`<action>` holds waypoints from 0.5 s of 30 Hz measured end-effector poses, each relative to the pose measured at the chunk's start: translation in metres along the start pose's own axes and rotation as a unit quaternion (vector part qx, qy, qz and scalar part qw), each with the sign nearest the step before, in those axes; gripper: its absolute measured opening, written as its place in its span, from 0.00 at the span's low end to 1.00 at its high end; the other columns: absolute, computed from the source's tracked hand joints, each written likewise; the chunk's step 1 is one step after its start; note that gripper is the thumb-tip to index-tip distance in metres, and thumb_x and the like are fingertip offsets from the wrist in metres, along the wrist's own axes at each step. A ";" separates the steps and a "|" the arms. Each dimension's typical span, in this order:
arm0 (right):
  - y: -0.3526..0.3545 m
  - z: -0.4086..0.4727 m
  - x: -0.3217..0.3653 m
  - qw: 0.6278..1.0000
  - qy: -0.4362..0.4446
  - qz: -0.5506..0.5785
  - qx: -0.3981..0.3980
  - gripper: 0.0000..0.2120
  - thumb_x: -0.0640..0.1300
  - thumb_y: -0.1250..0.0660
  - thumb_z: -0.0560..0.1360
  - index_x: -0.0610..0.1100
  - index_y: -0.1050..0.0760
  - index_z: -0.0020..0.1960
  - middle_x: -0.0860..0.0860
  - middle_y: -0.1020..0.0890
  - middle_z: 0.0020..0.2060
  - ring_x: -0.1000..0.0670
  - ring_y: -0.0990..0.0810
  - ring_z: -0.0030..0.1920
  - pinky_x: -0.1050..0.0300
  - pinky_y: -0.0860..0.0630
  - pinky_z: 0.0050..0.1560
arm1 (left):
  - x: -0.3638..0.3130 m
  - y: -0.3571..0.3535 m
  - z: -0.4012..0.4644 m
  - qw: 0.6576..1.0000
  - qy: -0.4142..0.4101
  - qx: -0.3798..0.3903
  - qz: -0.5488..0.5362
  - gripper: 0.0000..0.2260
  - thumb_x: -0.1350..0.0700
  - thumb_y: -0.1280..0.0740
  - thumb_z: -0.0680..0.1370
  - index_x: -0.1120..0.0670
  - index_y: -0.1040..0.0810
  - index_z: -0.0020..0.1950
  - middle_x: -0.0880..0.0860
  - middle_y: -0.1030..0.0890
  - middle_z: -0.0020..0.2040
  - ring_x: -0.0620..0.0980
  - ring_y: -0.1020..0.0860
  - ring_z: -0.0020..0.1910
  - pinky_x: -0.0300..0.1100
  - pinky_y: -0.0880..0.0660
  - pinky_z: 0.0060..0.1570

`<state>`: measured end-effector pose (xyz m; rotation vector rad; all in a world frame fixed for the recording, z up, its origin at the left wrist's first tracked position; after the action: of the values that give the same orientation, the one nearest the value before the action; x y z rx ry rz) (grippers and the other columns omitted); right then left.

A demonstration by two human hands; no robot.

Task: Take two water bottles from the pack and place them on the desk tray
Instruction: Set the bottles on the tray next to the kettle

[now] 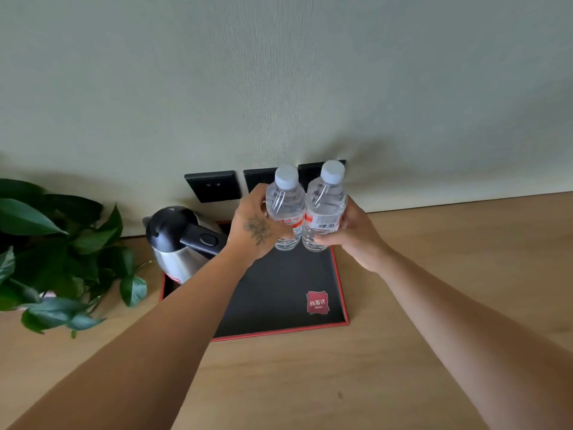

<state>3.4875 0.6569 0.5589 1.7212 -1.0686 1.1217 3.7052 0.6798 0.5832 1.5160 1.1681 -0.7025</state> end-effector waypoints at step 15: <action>-0.001 0.035 -0.045 0.994 0.008 -0.107 -0.016 0.33 0.26 0.20 0.66 0.47 0.24 0.66 0.55 0.15 0.54 0.65 0.15 0.51 0.73 0.22 0.50 | 0.042 -0.043 0.037 0.996 0.078 -0.037 -0.013 0.32 0.72 0.18 0.68 0.49 0.23 0.65 0.42 0.20 0.51 0.52 0.21 0.58 0.39 0.25 0.49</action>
<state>3.4867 0.6354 0.5065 1.7509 -0.8637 0.9763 3.6854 0.6569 0.5196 1.5168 1.3192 -0.5607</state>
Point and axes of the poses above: each hand's wrist, its own z-axis towards the middle knuckle, its own y-axis out of the back of the hand, x = y × z, the point moved 1 cm from there along z, towards the middle knuckle
